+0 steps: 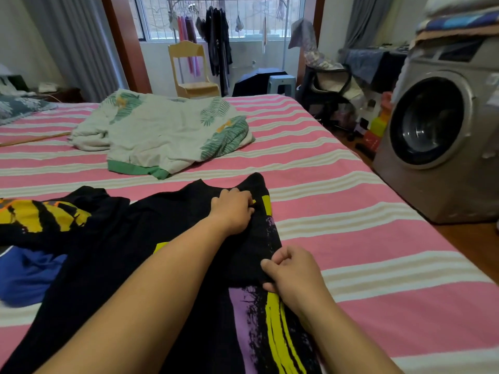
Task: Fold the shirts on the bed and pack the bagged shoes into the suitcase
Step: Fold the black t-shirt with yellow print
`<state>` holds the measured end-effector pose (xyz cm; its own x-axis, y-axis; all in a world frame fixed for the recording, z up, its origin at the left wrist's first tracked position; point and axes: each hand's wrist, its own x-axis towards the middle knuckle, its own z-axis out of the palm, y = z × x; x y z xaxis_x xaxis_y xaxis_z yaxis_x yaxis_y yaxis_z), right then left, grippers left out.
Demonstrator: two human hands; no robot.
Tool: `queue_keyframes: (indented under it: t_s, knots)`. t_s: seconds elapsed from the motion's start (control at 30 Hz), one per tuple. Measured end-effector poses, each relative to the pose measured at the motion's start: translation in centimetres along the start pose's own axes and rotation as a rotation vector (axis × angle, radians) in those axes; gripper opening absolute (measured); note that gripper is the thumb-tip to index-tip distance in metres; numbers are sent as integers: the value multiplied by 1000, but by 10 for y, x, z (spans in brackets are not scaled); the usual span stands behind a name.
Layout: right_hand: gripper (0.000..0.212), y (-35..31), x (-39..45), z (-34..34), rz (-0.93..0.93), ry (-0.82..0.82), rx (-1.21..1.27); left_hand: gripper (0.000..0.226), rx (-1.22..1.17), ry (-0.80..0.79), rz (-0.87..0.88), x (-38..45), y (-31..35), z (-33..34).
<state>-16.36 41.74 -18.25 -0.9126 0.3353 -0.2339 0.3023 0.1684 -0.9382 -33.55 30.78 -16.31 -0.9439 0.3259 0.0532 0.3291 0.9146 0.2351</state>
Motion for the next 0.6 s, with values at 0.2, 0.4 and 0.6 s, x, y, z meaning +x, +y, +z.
queue_keyframes:
  t_s: [0.2,0.4,0.6]
  knots:
    - [8,-4,-5,-9,-87,174,-130,39,5,225,-162,-6,-9,5]
    - [41,-24,65,-6,-653,103,-783,58,-442,262,-605,-21,-79,-16]
    - [60,-37,161,6,-324,-205,-1272,53,-807,286,-471,-37,-107,14]
